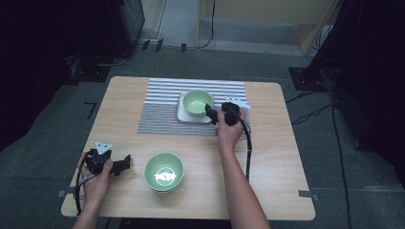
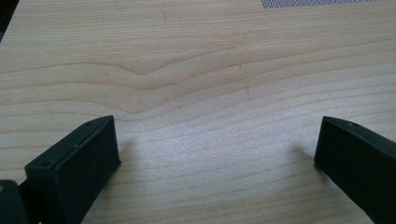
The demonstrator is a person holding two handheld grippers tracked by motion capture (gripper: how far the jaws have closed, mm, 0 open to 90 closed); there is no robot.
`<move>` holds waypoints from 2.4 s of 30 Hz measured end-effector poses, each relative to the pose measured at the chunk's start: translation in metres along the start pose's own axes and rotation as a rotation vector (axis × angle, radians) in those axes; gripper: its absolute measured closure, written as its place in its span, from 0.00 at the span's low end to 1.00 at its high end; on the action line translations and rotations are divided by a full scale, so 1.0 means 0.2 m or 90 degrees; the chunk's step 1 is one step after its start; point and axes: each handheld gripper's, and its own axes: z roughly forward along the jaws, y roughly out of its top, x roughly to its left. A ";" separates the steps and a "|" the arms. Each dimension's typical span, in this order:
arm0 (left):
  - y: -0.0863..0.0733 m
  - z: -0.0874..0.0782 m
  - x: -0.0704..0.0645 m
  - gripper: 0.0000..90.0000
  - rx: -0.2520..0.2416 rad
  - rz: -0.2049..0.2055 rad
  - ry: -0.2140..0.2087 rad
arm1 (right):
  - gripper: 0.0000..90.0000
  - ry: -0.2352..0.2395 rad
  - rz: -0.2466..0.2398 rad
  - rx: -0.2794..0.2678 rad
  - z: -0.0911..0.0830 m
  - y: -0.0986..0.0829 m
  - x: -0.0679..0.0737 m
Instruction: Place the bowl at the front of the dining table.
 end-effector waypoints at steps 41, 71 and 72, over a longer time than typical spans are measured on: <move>0.00 0.00 0.00 0.00 -0.001 -0.001 0.000 | 0.26 -0.049 -0.045 0.011 -0.36 -0.25 -0.18; 0.00 0.00 0.00 0.00 -0.001 0.000 -0.001 | 0.25 -0.103 -0.048 0.004 -0.57 -0.32 -0.34; 0.00 0.00 0.00 0.00 -0.001 0.000 -0.001 | 0.25 -0.104 -0.047 0.004 -0.58 -0.32 -0.35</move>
